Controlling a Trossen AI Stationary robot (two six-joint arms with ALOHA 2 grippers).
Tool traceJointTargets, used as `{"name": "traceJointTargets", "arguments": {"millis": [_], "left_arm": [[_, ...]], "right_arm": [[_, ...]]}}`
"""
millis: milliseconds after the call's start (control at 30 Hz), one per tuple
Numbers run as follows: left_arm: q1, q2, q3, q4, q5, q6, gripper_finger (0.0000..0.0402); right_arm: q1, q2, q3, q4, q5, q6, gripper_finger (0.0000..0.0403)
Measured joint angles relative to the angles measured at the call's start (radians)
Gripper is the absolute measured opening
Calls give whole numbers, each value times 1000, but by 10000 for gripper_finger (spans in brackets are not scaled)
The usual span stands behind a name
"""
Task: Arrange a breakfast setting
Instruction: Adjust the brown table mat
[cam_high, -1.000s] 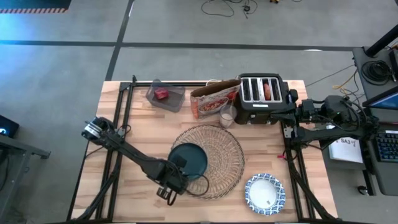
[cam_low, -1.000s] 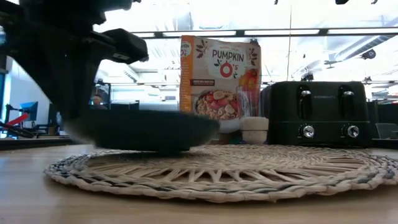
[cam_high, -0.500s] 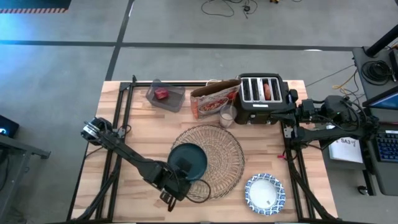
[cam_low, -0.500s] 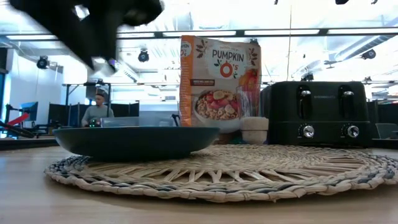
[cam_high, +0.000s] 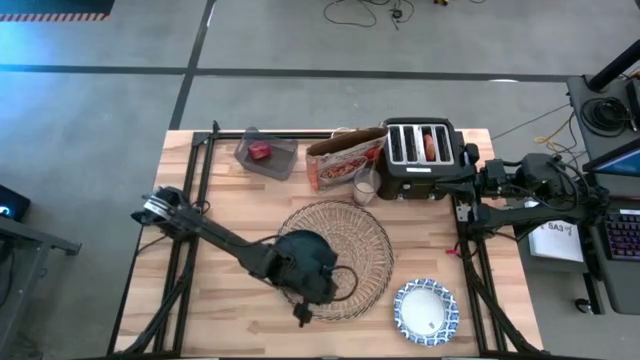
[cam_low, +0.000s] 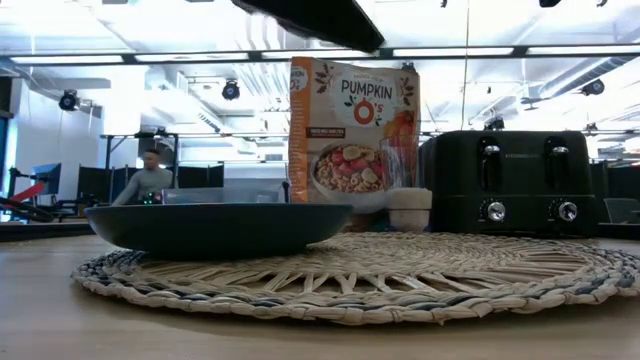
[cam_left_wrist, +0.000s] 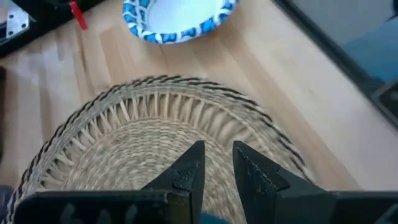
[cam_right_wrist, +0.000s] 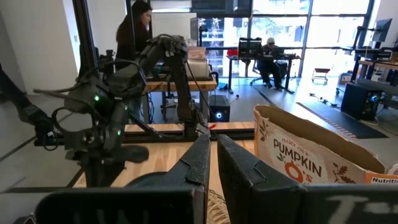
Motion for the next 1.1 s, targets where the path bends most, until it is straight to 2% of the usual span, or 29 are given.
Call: {"name": "traceJointTargets", "arguments": {"millis": [267,533,733,1100], "left_arm": [[47,155,139,-67,-6,15,66],[76,289,335,-242,-6,22,66],[94,389,438,-332,-8,46,66],[111,465,476,-362,-7,56,66]], "right_arm": [[0,0,0,0,0,0,22],[0,0,0,0,0,0,22],[0,0,0,0,0,0,22],[0,0,0,0,0,0,22]]}}
